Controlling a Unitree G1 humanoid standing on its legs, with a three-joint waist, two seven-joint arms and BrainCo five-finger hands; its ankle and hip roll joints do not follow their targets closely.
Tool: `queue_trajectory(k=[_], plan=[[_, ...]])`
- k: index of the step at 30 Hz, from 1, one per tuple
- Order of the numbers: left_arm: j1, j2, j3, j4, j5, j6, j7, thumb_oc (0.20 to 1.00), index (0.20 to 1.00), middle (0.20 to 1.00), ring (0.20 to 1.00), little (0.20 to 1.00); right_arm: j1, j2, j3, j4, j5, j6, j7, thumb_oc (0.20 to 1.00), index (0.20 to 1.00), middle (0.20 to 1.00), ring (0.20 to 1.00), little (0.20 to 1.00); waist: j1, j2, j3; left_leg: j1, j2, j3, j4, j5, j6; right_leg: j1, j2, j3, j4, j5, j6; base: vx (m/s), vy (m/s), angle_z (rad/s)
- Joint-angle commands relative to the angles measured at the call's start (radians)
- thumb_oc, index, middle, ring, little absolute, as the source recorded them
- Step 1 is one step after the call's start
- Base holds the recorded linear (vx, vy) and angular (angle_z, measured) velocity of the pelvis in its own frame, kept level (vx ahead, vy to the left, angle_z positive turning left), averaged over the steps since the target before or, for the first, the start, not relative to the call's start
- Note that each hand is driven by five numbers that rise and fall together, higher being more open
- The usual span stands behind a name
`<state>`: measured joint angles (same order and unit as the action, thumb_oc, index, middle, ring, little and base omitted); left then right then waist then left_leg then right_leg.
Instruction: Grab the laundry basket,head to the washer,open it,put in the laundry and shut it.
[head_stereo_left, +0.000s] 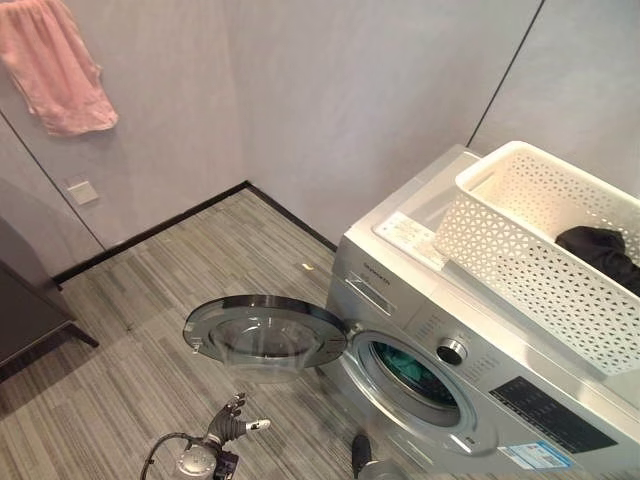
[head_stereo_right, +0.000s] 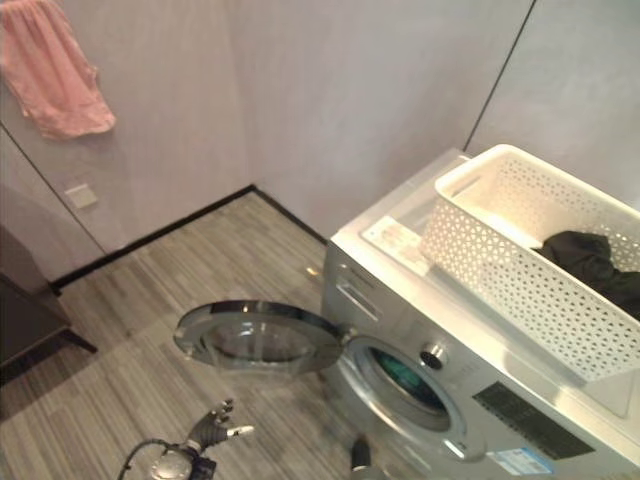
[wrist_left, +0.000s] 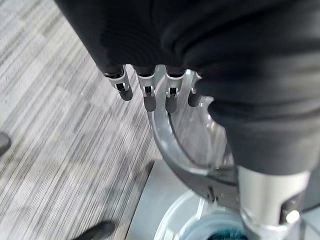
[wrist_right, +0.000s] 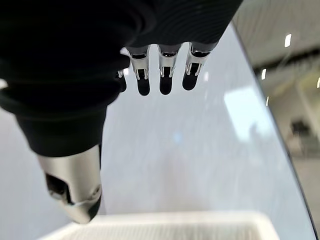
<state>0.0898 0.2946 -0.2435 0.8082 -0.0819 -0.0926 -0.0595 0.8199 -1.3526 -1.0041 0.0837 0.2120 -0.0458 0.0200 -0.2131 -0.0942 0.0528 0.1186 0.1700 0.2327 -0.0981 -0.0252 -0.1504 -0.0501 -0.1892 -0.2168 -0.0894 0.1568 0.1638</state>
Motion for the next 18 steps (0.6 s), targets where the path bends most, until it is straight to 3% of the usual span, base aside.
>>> queue_trajectory(k=[1,4,7,11,18], plan=[[-0.074,0.024,0.007,0.021,-0.051,-0.045,-0.018,1.000,1.000,1.000,1.000,1.000,-0.036,-0.074,-0.187,0.085,0.069,-0.029,0.080,1.000,1.000,1.000,1.000,1.000,0.024,-0.006,0.003,0.018,0.062,0.026,0.020,-0.030,-0.023,-0.012,-0.058,0.008,0.035,-0.032,0.058,0.00,0.000,0.00],[-0.073,0.020,0.001,0.020,-0.065,-0.053,-0.019,1.000,1.000,1.000,1.000,1.000,-0.004,-0.106,-0.197,0.120,0.101,-0.041,0.110,1.000,1.000,1.000,1.000,1.000,0.022,-0.009,0.003,0.022,0.066,0.032,0.016,-0.027,-0.026,-0.015,-0.053,0.013,0.041,-0.037,0.057,0.00,0.000,0.00],[-0.074,0.017,-0.006,0.026,-0.069,-0.057,-0.022,1.000,1.000,1.000,1.000,1.000,-0.067,-0.133,-0.118,0.156,0.105,-0.043,0.121,1.000,1.000,1.000,1.000,1.000,0.025,-0.011,0.004,0.026,0.069,0.037,0.014,-0.027,-0.027,-0.016,-0.050,0.018,0.042,-0.040,0.056,0.01,-0.007,-0.07],[-0.078,0.014,-0.031,0.031,-0.067,-0.057,-0.027,1.000,1.000,1.000,1.000,1.000,-0.227,-0.166,0.089,0.213,0.078,-0.036,0.149,1.000,1.000,1.000,1.000,1.000,0.042,-0.010,0.011,0.029,0.074,0.039,0.013,-0.024,-0.028,-0.014,-0.044,0.018,0.043,-0.045,0.055,0.02,-0.023,-0.09],[-0.076,0.017,-0.038,0.034,-0.067,-0.057,-0.036,1.000,1.000,1.000,1.000,1.000,-0.294,-0.164,0.245,0.247,0.031,-0.027,0.193,1.000,1.000,1.000,1.000,1.000,0.049,-0.007,0.027,0.008,0.082,0.025,0.013,-0.011,-0.032,-0.018,-0.043,0.007,0.041,-0.050,0.052,0.00,-0.018,0.02]])
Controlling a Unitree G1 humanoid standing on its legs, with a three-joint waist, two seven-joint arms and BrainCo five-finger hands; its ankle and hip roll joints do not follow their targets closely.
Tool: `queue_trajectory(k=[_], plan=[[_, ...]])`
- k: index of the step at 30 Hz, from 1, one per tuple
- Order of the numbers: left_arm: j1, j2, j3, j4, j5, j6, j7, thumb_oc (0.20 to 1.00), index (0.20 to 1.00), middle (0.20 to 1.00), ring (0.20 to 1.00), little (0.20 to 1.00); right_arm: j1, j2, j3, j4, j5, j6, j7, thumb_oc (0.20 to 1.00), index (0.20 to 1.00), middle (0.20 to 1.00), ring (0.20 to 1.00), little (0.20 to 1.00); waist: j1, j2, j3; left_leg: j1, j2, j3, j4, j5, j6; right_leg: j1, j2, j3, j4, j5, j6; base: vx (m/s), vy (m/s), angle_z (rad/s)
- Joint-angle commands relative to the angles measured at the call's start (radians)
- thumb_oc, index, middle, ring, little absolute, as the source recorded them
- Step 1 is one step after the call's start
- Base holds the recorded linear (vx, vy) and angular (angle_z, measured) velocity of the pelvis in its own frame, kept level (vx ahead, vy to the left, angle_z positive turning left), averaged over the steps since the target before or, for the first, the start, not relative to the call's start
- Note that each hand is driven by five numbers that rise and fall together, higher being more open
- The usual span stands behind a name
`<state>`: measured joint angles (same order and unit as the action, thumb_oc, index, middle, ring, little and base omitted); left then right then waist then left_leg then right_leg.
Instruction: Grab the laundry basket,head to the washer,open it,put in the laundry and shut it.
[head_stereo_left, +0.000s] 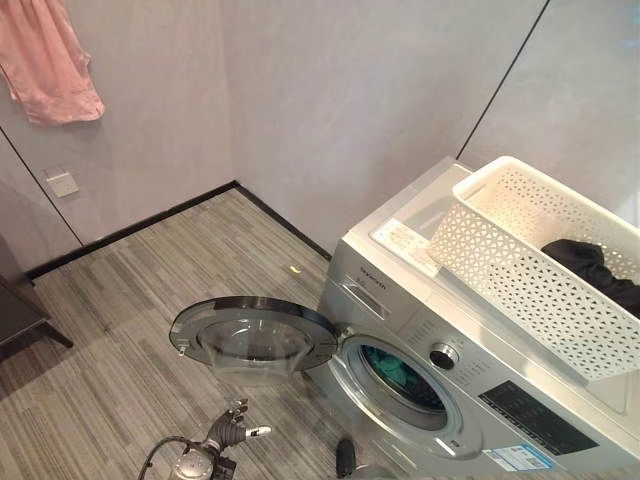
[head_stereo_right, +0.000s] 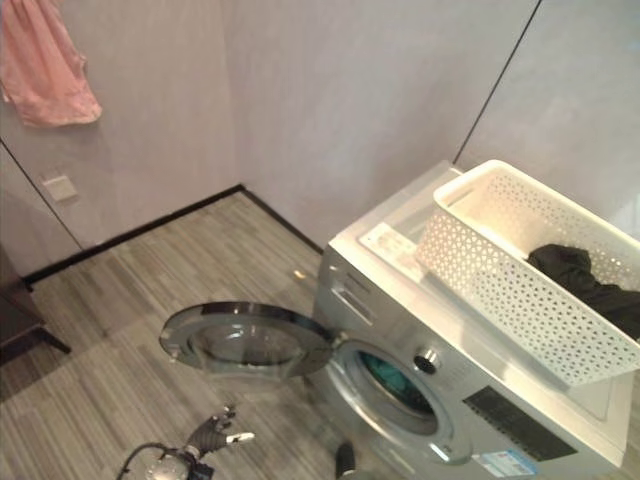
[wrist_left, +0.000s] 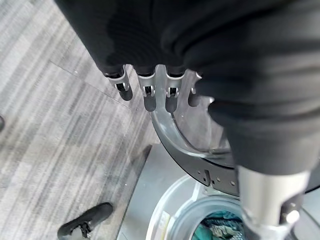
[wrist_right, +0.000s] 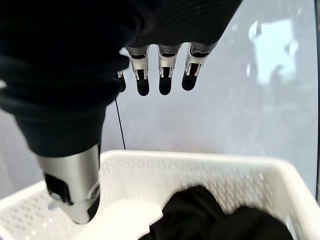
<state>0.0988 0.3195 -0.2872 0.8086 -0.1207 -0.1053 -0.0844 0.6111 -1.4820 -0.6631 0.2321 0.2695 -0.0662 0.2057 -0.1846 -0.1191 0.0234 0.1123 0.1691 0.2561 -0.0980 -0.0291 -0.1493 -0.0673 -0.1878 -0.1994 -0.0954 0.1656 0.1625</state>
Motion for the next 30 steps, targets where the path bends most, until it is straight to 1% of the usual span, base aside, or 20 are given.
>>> queue_trajectory(k=[1,10,13,14,17,20,24,30], plan=[[-0.083,-0.003,0.006,0.026,-0.028,-0.044,-0.014,1.000,1.000,1.000,1.000,1.000,-0.074,-0.034,-0.094,0.099,-0.034,-0.006,0.015,1.000,1.000,1.000,1.000,1.000,0.020,0.018,0.059,0.011,0.084,0.000,0.013,-0.004,-0.034,-0.003,-0.044,-0.011,0.048,-0.060,0.053,0.00,-0.038,0.06],[-0.078,0.010,-0.001,0.013,-0.021,-0.043,-0.024,1.000,1.000,1.000,1.000,1.000,0.021,-0.029,-0.116,0.118,-0.100,0.002,0.056,1.000,1.000,1.000,1.000,1.000,0.021,0.027,0.075,-0.010,0.093,-0.014,0.011,0.009,-0.039,-0.009,-0.042,-0.024,0.049,-0.062,0.050,0.01,-0.023,0.01],[-0.083,0.011,-0.004,0.014,-0.023,-0.044,-0.021,1.000,1.000,1.000,1.000,1.000,-0.031,-0.033,-0.058,0.143,-0.110,0.003,0.058,1.000,1.000,1.000,1.000,1.000,0.024,0.029,0.080,-0.014,0.092,-0.014,0.011,0.009,-0.039,-0.011,-0.040,-0.023,0.045,-0.060,0.050,-0.01,-0.025,0.08],[-0.087,0.009,-0.009,0.016,-0.025,-0.045,-0.019,1.000,1.000,1.000,1.000,1.000,-0.071,-0.032,-0.014,0.153,-0.112,0.003,0.059,1.000,1.000,1.000,1.000,1.000,0.028,0.032,0.084,-0.018,0.093,-0.015,0.011,0.012,-0.039,-0.014,-0.040,-0.024,0.044,-0.059,0.049,-0.01,-0.030,0.05],[-0.091,0.011,-0.008,0.014,-0.025,-0.046,-0.017,1.000,1.000,1.000,1.000,1.000,-0.120,-0.029,0.039,0.159,-0.114,0.005,0.063,1.000,1.000,1.000,1.000,1.000,0.029,0.033,0.088,-0.024,0.096,-0.019,0.011,0.015,-0.040,-0.016,-0.039,-0.027,0.044,-0.062,0.048,0.00,-0.030,0.03],[-0.089,0.012,-0.006,0.015,-0.028,-0.045,-0.017,1.000,1.000,1.000,1.000,1.000,-0.151,-0.028,0.072,0.168,-0.115,0.007,0.061,1.000,1.000,1.000,1.000,1.000,0.031,0.035,0.090,-0.027,0.100,-0.021,0.011,0.018,-0.041,-0.016,-0.038,-0.026,0.043,-0.064,0.046,0.00,-0.026,0.02],[-0.088,0.009,-0.011,0.024,-0.030,-0.045,-0.019,1.000,1.000,1.000,1.000,1.000,-0.180,-0.028,0.083,0.188,-0.086,0.002,0.057,1.000,1.000,1.000,1.000,1.000,0.030,0.034,0.090,-0.027,0.104,-0.020,0.011,0.022,-0.043,-0.015,-0.030,-0.026,0.039,-0.066,0.044,0.01,-0.031,0.00],[-0.089,0.011,-0.020,0.008,-0.030,-0.044,-0.022,1.000,1.000,1.000,1.000,1.000,-0.198,-0.033,0.119,0.213,-0.094,0.009,0.068,1.000,1.000,1.000,1.000,1.000,0.033,0.033,0.093,-0.026,0.111,-0.020,0.011,0.024,-0.045,-0.017,-0.026,-0.028,0.040,-0.067,0.042,0.01,-0.033,0.00]])
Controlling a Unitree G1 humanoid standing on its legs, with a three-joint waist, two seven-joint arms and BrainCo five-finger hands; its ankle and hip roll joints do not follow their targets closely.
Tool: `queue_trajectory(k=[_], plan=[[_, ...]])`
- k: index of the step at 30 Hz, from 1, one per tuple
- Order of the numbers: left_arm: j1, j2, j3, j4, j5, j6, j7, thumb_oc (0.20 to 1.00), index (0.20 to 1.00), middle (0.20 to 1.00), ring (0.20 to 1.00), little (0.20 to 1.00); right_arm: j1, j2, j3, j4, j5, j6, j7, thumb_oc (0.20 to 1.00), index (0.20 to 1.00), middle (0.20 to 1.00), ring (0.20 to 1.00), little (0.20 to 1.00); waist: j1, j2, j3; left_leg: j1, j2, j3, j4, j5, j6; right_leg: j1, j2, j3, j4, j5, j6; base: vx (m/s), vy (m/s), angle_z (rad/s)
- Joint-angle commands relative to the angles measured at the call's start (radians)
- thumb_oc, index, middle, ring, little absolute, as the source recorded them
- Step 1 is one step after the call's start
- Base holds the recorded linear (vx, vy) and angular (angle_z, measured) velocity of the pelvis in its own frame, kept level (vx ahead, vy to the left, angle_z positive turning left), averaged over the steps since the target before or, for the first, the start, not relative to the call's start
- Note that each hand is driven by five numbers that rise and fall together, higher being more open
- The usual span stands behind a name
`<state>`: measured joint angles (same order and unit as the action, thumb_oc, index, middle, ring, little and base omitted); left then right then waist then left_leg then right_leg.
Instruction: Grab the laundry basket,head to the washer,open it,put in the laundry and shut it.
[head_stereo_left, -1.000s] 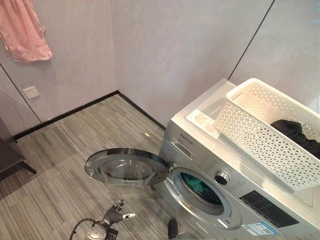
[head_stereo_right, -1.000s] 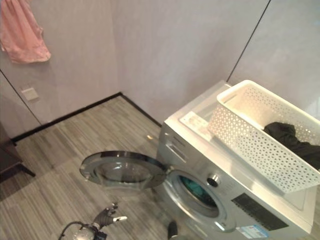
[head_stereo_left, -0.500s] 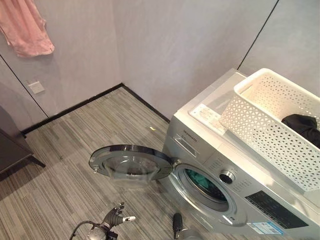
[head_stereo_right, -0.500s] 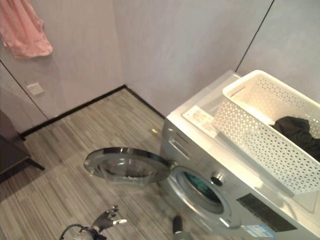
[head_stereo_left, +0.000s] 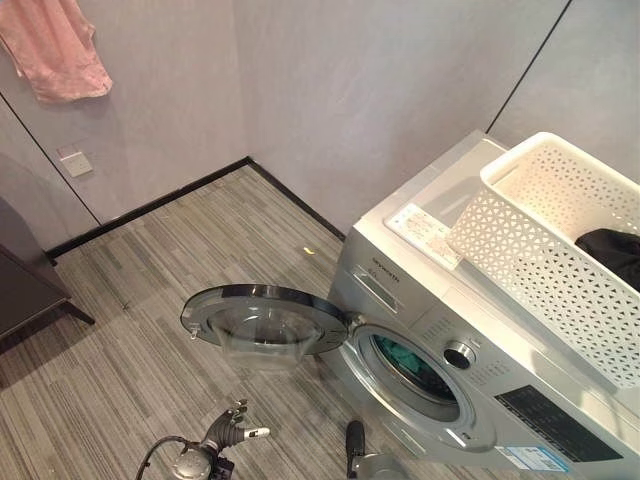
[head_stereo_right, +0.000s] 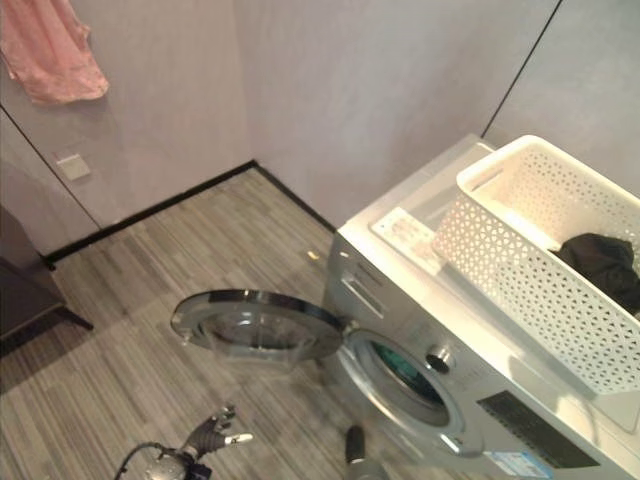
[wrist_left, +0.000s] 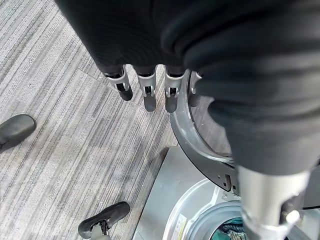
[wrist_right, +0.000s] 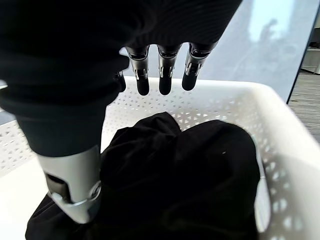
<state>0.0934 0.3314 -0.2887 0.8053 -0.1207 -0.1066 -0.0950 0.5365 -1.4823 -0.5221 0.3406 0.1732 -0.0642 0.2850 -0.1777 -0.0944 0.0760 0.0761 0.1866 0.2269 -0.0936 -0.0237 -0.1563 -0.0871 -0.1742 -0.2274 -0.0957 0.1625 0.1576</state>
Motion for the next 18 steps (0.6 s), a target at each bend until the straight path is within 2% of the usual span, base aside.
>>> queue_trajectory(k=[1,4,8,10,11,15,17,18], plan=[[-0.081,0.001,-0.021,0.003,-0.032,-0.043,-0.012,1.000,1.000,1.000,1.000,1.000,-0.123,-0.035,-0.011,0.109,-0.008,0.008,-0.008,1.000,1.000,1.000,1.000,1.000,0.028,0.008,0.045,0.007,0.096,0.008,0.006,0.021,-0.039,0.000,-0.037,0.000,0.040,-0.064,0.046,-0.01,-0.046,0.01],[-0.079,0.011,-0.028,-0.012,-0.039,-0.044,-0.012,1.000,1.000,1.000,1.000,1.000,-0.181,-0.029,0.069,0.151,-0.030,0.017,-0.004,1.000,1.000,1.000,1.000,1.000,0.036,0.013,0.064,-0.007,0.100,0.004,0.006,0.028,-0.039,-0.014,-0.035,0.001,0.038,-0.060,0.046,-0.04,-0.063,-0.01],[-0.089,0.026,-0.033,-0.024,-0.050,-0.047,-0.001,1.000,1.000,1.000,1.000,1.000,-0.410,0.000,0.325,0.217,-0.061,0.025,-0.001,1.000,1.000,1.000,1.000,1.000,0.057,0.028,0.101,-0.047,0.100,-0.006,0.006,0.047,-0.039,-0.050,-0.038,0.003,0.035,-0.051,0.045,-0.06,-0.054,-0.01],[-0.093,0.031,-0.033,-0.029,-0.054,-0.048,0.001,1.000,1.000,1.000,1.000,1.000,-0.455,0.008,0.371,0.225,-0.065,0.026,-0.002,1.000,1.000,1.000,1.000,1.000,0.061,0.032,0.108,-0.056,0.100,-0.009,0.006,0.051,-0.039,-0.058,-0.039,0.002,0.035,-0.050,0.045,-0.06,-0.048,0.00],[-0.099,0.037,-0.035,-0.034,-0.058,-0.050,0.008,1.000,1.000,1.000,1.000,1.000,-0.560,0.030,0.484,0.250,-0.074,0.027,-0.004,1.000,1.000,1.000,1.000,1.000,0.069,0.037,0.124,-0.079,0.099,-0.016,0.009,0.062,-0.039,-0.075,-0.039,0.003,0.035,-0.049,0.043,-0.07,-0.066,0.01],[-0.110,0.047,-0.037,-0.045,-0.067,-0.052,0.018,1.000,1.000,1.000,1.000,1.000,-0.704,0.061,0.650,0.314,-0.106,0.029,-0.004,1.000,1.000,1.000,1.000,1.000,0.077,0.044,0.140,-0.112,0.103,-0.024,0.012,0.074,-0.039,-0.102,-0.040,0.004,0.038,-0.046,0.039,-0.04,-0.055,0.04],[-0.117,0.052,-0.040,-0.048,-0.067,-0.053,0.020,1.000,1.000,1.000,1.000,1.000,-0.729,0.069,0.690,0.334,-0.129,0.031,-0.003,1.000,1.000,1.000,1.000,1.000,0.084,0.048,0.148,-0.120,0.104,-0.028,0.012,0.078,-0.039,-0.109,-0.040,0.003,0.040,-0.046,0.038,-0.03,-0.047,0.11],[-0.129,0.057,-0.045,-0.052,-0.068,-0.053,0.026,1.000,1.000,1.000,1.000,1.000,-0.788,0.098,0.778,0.366,-0.162,0.028,0.004,1.000,1.000,1.000,1.000,1.000,0.091,0.050,0.160,-0.133,0.107,-0.033,0.014,0.085,-0.040,-0.122,-0.039,0.004,0.045,-0.048,0.035,-0.04,-0.075,0.10]])
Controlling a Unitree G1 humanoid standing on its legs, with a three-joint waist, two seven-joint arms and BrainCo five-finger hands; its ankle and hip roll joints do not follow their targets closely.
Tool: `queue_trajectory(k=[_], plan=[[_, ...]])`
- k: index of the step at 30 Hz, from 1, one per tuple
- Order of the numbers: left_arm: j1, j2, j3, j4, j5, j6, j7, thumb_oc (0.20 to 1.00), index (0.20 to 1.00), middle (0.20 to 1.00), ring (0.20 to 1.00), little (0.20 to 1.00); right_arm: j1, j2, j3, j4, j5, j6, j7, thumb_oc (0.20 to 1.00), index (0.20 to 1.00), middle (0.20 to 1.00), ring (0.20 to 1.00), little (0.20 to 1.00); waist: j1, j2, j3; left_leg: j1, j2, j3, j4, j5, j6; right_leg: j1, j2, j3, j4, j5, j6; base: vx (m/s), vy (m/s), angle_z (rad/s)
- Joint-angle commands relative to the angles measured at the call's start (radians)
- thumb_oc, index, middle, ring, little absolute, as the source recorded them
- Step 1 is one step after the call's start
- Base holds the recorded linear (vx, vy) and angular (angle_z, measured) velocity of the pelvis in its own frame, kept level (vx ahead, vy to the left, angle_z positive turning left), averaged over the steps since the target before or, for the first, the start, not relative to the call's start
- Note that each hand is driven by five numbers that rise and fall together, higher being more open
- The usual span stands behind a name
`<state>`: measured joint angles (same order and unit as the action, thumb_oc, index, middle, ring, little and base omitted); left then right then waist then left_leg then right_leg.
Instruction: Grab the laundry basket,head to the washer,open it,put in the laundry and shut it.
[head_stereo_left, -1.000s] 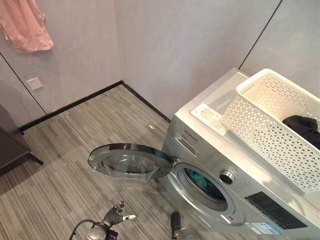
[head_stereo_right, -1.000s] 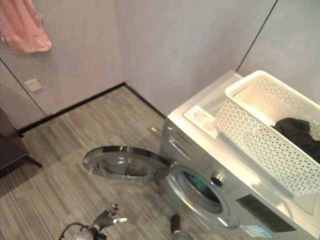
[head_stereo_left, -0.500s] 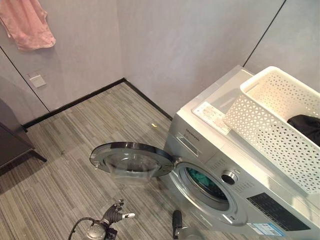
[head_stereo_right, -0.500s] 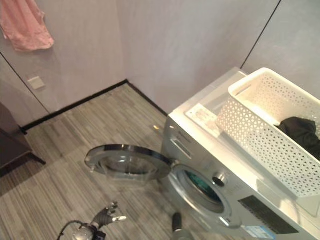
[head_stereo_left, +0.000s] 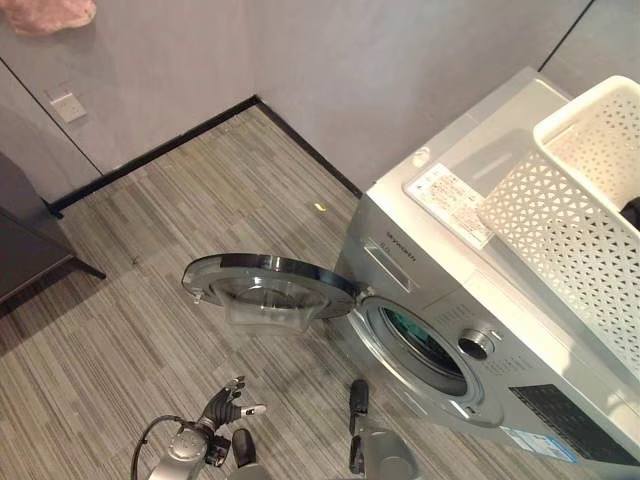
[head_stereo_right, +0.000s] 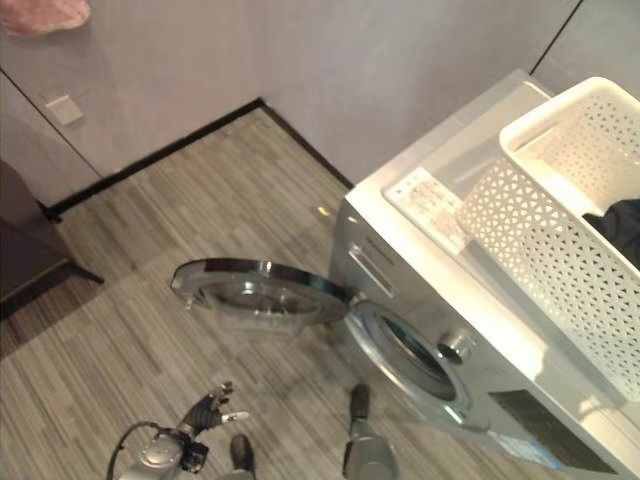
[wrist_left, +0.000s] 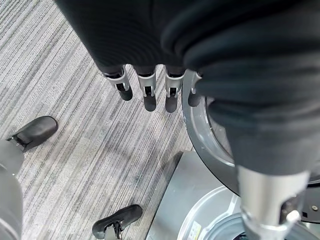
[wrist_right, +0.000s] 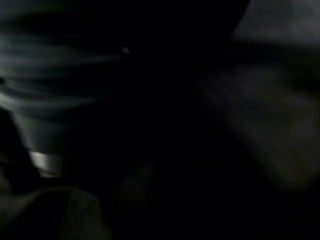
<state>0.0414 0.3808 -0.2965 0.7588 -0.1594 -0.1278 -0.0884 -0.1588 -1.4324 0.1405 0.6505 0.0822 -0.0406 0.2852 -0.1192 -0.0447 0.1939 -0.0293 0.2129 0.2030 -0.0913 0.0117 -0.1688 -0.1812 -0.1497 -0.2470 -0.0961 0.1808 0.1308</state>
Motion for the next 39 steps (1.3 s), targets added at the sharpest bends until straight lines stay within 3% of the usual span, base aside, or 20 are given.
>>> queue_trajectory(k=[1,3,8,9,10,11,21,29,33,39], plan=[[-0.082,0.009,-0.038,-0.006,-0.027,-0.032,0.021,1.000,1.000,1.000,1.000,1.000,-0.112,0.058,0.157,0.059,-0.088,0.004,0.016,1.000,1.000,1.000,1.000,1.000,0.034,0.000,0.046,-0.033,0.083,-0.011,0.012,0.052,-0.027,-0.033,-0.062,0.022,0.048,-0.067,0.060,-0.03,-0.076,0.01],[-0.096,0.012,-0.043,-0.015,-0.021,-0.033,0.023,1.000,1.000,1.000,1.000,1.000,-0.121,0.075,0.241,0.007,-0.112,0.008,0.065,1.000,1.000,1.000,1.000,1.000,0.035,-0.001,0.058,-0.044,0.090,-0.015,0.016,0.056,-0.028,-0.041,-0.059,0.019,0.052,-0.071,0.057,-0.01,-0.064,0.00],[-0.116,0.012,-0.051,-0.025,-0.006,-0.037,0.024,1.000,1.000,1.000,1.000,1.000,-0.073,0.094,0.263,-0.082,-0.070,0.008,0.112,1.000,1.000,1.000,1.000,1.000,0.034,-0.005,0.070,-0.050,0.098,-0.017,0.017,0.059,-0.029,-0.046,-0.054,0.016,0.053,-0.075,0.055,0.00,-0.032,0.04],[-0.122,0.013,-0.055,-0.025,-0.002,-0.037,0.023,1.000,1.000,1.000,1.000,1.000,-0.068,0.100,0.268,-0.090,-0.056,0.009,0.117,0.592,0.592,0.592,0.592,0.592,0.033,-0.005,0.072,-0.050,0.100,-0.017,0.017,0.060,-0.029,-0.047,-0.052,0.017,0.053,-0.075,0.055,0.00,0.000,0.00],[-0.124,0.012,-0.057,-0.024,0.003,-0.039,0.024,1.000,1.000,1.000,1.000,1.000,-0.056,0.102,0.266,-0.099,-0.040,0.009,0.129,0.592,0.592,0.592,0.592,0.592,0.032,-0.006,0.072,-0.049,0.101,-0.017,0.016,0.059,-0.030,-0.047,-0.051,0.017,0.052,-0.075,0.055,0.00,0.000,0.00],[-0.129,0.012,-0.060,-0.025,0.003,-0.039,0.023,1.000,1.000,1.000,1.000,1.000,-0.051,0.105,0.265,-0.098,-0.028,0.013,0.132,0.200,0.200,0.200,0.200,0.200,0.034,-0.006,0.072,-0.049,0.102,-0.017,0.015,0.059,-0.030,-0.046,-0.050,0.018,0.051,-0.075,0.055,0.00,0.000,0.00],[-0.143,0.010,-0.050,-0.015,0.015,-0.044,0.041,1.000,1.000,1.000,1.000,1.000,-0.048,0.140,0.190,-0.032,0.019,0.011,0.070,0.200,0.200,0.200,0.200,0.200,0.028,-0.005,0.060,-0.042,0.101,-0.014,0.008,0.057,-0.030,-0.038,-0.047,0.018,0.039,-0.071,0.058,0.00,0.000,0.00],[-0.098,0.027,0.021,-0.050,0.015,-0.034,0.041,1.000,1.000,1.000,1.000,1.000,0.078,0.137,-0.147,-0.192,0.113,-0.004,-0.054,0.200,0.200,0.200,0.200,0.200,0.009,-0.018,0.018,-0.002,0.101,-0.010,0.005,0.039,-0.026,0.000,-0.041,0.020,0.025,-0.070,0.060,0.00,0.002,-0.01],[-0.062,0.034,0.064,-0.053,0.029,-0.029,0.020,1.000,1.000,1.000,1.000,1.000,0.217,0.154,-0.404,-0.309,0.149,-0.026,-0.117,0.200,0.200,0.200,0.200,0.200,0.001,-0.029,-0.025,0.029,0.101,-0.005,0.004,0.022,-0.027,0.036,-0.034,0.022,0.016,-0.077,0.060,0.02,-0.005,0.03],[-0.035,0.027,0.086,-0.039,0.042,-0.026,0.004,1.000,1.000,1.000,1.000,1.000,0.305,0.206,-0.607,-0.390,0.183,-0.045,-0.188,0.200,0.200,0.200,0.200,0.200,0.001,-0.033,-0.064,0.066,0.103,0.002,0.004,0.005,-0.025,0.076,-0.027,0.024,0.011,-0.087,0.060,0.04,0.000,-0.02]])
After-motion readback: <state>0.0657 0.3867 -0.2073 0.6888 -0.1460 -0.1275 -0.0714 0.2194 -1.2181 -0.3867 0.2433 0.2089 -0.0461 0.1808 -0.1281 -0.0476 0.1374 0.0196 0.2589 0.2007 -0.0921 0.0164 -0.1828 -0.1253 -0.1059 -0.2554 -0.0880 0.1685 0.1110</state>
